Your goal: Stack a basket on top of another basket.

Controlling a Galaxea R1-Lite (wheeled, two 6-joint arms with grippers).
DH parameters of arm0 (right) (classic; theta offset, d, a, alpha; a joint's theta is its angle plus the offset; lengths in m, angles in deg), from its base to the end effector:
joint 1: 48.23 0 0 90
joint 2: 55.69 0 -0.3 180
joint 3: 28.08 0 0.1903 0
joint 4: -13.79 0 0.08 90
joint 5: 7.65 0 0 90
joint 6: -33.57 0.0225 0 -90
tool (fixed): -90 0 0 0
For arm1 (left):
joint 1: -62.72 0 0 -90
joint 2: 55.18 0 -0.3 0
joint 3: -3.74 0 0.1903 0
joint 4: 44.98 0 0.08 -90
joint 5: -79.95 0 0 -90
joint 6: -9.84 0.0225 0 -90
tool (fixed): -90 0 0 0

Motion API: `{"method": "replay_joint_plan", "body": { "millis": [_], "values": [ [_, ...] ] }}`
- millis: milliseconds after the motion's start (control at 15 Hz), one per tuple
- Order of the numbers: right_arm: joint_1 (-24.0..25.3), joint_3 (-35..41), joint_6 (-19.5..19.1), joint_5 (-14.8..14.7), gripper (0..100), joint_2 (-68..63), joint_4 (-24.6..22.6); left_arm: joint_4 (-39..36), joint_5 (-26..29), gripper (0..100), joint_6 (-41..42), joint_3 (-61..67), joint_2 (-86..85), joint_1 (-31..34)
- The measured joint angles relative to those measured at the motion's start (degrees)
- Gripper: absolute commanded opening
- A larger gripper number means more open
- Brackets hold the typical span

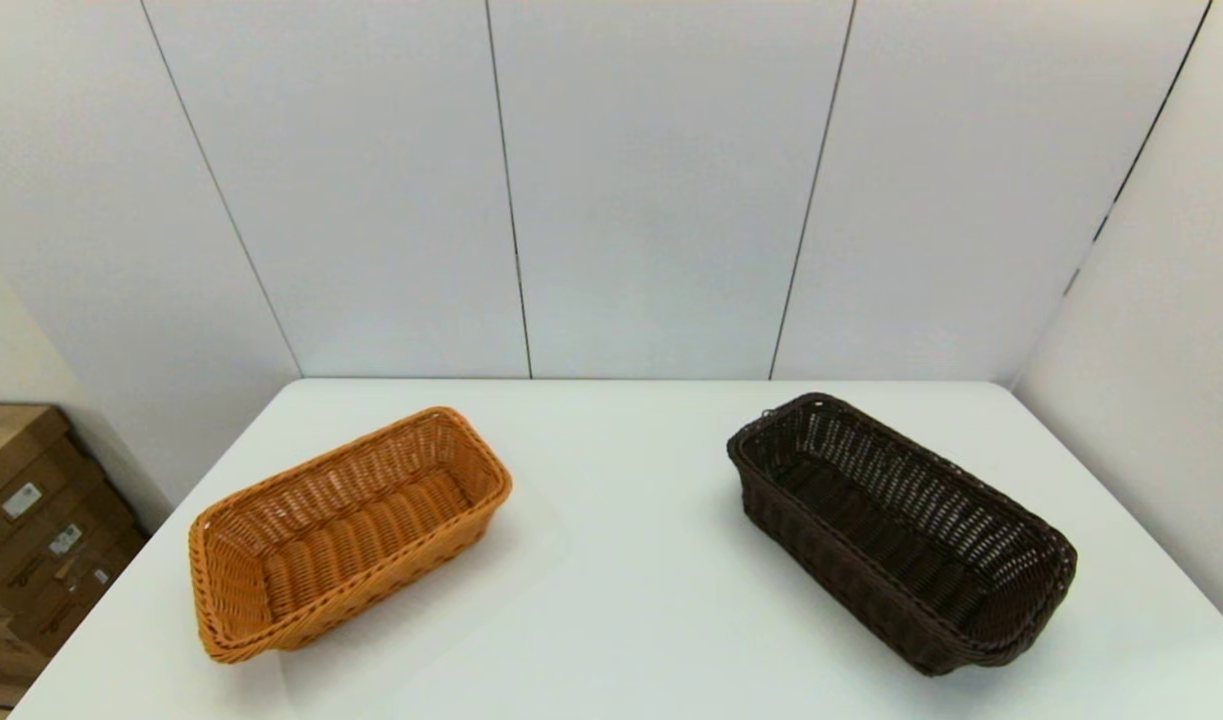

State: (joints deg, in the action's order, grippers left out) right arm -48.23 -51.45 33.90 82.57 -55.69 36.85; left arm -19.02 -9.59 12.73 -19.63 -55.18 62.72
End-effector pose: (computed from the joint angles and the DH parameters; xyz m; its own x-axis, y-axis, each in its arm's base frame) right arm -0.0228 0.0001 0.0760 1.0000 0.0038 0.0054 -0.0039 1.0000 0.0057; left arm -0.0229 -0.0002 0.0709 0.9989 -0.0080 -0.0452 0.0103 0.9987 0.0500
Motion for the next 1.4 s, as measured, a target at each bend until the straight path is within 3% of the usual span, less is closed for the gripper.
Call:
{"method": "replay_joint_plan", "body": {
  "millis": [1000, 1400],
  "values": [
    [0.0, 0.0, 0.0, 0.02, 100, 0.0, 0.0, 0.52, 0.16, 100, 0.09, -0.52, 0.0, 0.0],
    [0.0, 0.0, 0.02, 0.02, 100, 0.0, -0.02, 9.46, 2.01, 100, -0.13, -8.53, 0.9, 0.0]
  ]
}}
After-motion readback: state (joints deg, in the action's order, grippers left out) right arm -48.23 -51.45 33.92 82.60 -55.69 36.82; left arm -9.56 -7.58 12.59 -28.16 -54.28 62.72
